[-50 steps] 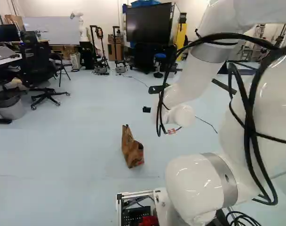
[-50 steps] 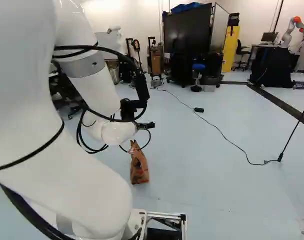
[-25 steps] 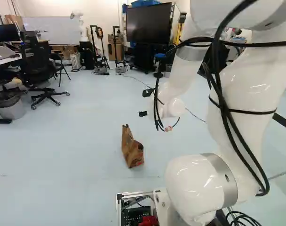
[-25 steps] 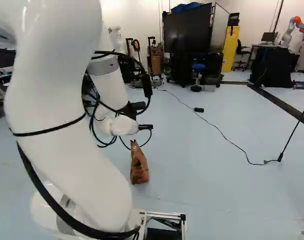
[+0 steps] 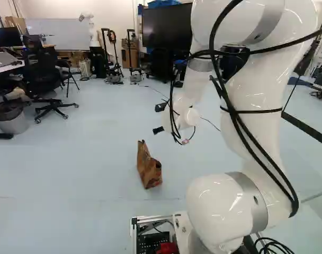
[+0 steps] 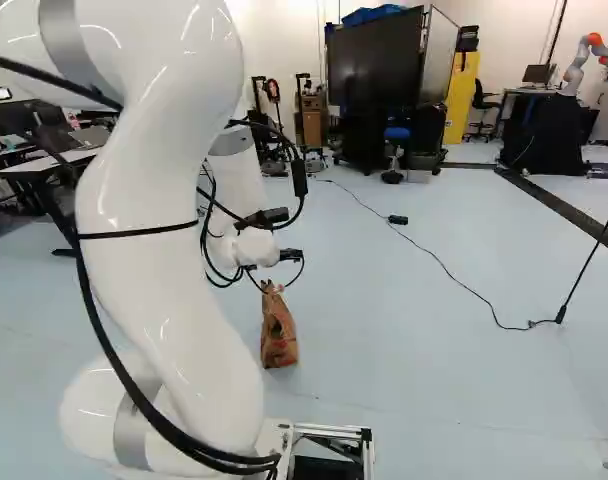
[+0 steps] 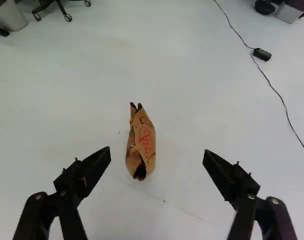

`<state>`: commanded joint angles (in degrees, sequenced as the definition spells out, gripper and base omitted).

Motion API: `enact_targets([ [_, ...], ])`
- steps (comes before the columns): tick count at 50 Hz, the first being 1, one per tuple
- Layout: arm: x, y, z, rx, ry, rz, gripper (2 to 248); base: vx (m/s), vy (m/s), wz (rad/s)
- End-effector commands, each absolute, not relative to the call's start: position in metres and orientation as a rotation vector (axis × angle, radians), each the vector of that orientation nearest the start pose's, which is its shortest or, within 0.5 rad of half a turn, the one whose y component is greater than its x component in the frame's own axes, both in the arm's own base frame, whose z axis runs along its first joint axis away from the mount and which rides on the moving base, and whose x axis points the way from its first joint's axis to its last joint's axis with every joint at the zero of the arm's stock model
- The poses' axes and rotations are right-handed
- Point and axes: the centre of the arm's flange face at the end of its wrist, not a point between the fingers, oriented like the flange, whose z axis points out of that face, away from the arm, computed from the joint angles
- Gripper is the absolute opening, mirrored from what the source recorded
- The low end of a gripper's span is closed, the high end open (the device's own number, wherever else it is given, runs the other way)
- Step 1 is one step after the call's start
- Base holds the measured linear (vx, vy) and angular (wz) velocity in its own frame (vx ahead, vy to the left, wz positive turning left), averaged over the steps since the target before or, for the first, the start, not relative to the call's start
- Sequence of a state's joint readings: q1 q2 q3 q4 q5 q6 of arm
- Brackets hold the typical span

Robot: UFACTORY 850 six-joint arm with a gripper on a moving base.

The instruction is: Pick up the grocery bag from the ground

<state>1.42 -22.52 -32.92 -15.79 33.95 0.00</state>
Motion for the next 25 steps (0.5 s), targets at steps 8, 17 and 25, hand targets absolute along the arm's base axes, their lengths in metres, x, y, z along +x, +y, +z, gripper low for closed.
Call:
enact_targets([
  [8,0.452,0.026,0.256,-2.825,-0.458,-1.125,247,0.000,0.000,0.000],
  [17,0.470,0.028,0.242,-2.835,-0.465,-1.097,247,0.000,0.000,0.000],
  [25,0.487,0.030,0.230,-2.844,-0.470,-1.075,247,0.000,0.000,0.000],
])
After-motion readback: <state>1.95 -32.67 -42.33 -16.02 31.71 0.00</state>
